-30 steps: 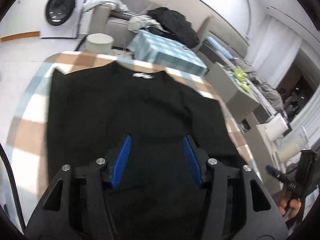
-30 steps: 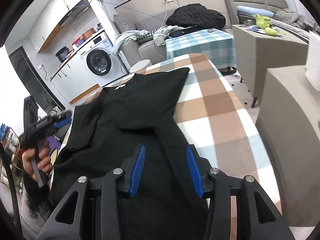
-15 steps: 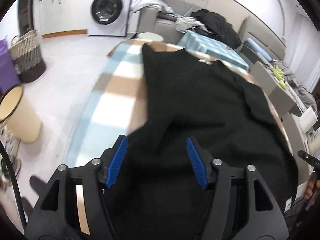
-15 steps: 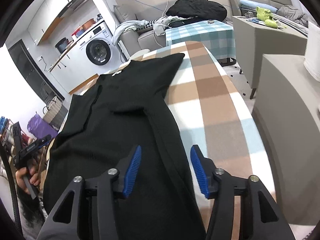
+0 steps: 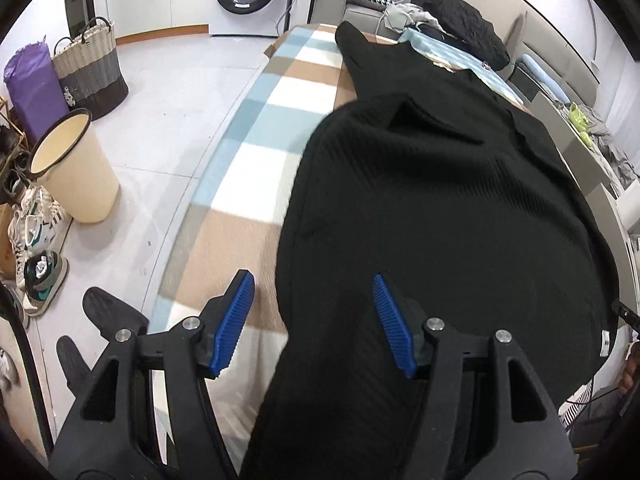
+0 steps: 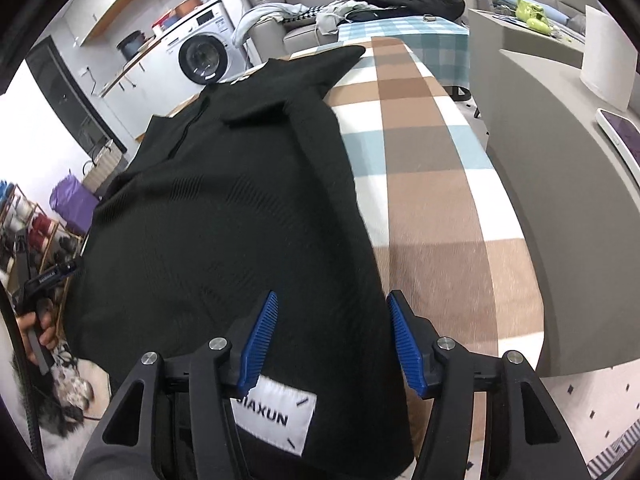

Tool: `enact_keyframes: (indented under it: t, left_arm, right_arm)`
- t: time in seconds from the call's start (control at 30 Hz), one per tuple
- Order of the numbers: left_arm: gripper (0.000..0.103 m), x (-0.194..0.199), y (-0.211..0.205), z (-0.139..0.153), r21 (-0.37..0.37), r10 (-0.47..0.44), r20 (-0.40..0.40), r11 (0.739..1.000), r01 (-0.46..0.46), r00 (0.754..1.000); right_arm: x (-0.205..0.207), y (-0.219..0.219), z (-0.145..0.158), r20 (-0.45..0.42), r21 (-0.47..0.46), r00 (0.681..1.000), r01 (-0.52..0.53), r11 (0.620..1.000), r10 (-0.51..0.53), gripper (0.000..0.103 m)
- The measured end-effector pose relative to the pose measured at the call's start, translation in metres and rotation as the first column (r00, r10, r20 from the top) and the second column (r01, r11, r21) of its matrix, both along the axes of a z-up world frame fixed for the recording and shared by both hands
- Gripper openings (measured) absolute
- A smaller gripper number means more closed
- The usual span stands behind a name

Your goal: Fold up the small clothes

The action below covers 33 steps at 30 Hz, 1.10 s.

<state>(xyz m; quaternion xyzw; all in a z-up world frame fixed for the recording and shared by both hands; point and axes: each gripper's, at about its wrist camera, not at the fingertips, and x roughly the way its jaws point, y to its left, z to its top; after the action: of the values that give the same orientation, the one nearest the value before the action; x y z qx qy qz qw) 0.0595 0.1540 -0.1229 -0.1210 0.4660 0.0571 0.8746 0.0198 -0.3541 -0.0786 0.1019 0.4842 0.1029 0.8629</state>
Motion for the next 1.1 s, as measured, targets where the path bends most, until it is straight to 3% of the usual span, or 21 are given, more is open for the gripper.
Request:
enact_keyframes:
  t: [0.17,0.2,0.23,0.3,0.37,0.4,0.5,0.77,0.93,1.1]
  left_arm:
    - [0.057,-0.005,-0.010,0.002,0.020,-0.020,0.017,1.000,0.020,1.000]
    - [0.042,-0.006,-0.012,0.004,0.019,-0.026,0.026,0.999,0.026,0.999]
    - [0.017,-0.006,-0.014,0.004,0.020,-0.030,0.033,0.999,0.029,0.999]
    - [0.006,-0.007,-0.015,0.005,0.018,-0.027,0.046,0.999,0.026,0.999]
    - [0.005,-0.010,-0.014,0.012,0.005,-0.010,0.092,1.000,0.009,0.996]
    - [0.005,-0.012,-0.013,0.018,-0.004,-0.006,0.120,1.000,0.007,0.993]
    - [0.005,-0.013,-0.011,0.040,-0.033,-0.003,0.190,0.999,0.009,0.982]
    - [0.005,-0.008,0.007,0.087,-0.083,0.032,0.325,0.997,-0.005,0.945]
    - [0.005,0.014,0.019,0.096,-0.112,0.048,0.343,0.994,-0.010,0.938]
    - [0.005,0.066,0.023,0.085,-0.096,0.047,0.303,0.995,-0.018,0.952]
  right_arm:
    - [0.001,0.002,-0.003,0.008,-0.008,1.000,0.002,1.000,-0.002,0.057]
    - [0.002,0.003,-0.004,0.011,-0.016,1.000,-0.001,1.000,0.001,0.057]
    - [0.003,0.005,-0.004,0.017,-0.021,1.000,-0.004,1.000,0.004,0.055]
    - [0.006,0.005,-0.005,0.028,-0.013,1.000,-0.004,1.000,0.004,0.034]
    - [0.009,0.002,-0.003,0.058,-0.021,0.998,0.019,1.000,-0.018,0.007]
    - [0.010,-0.002,-0.001,0.075,-0.008,0.996,0.039,0.999,-0.039,0.005]
    - [0.009,-0.016,0.018,0.166,0.091,0.982,0.076,0.993,-0.090,0.004]
    - [0.018,-0.033,0.063,0.316,0.220,0.931,0.117,0.969,-0.184,0.004]
    - [0.043,-0.039,0.072,0.307,0.312,0.926,0.118,0.943,-0.218,0.004]
    - [0.095,-0.030,0.069,0.267,0.275,0.943,0.124,0.953,-0.200,0.004]
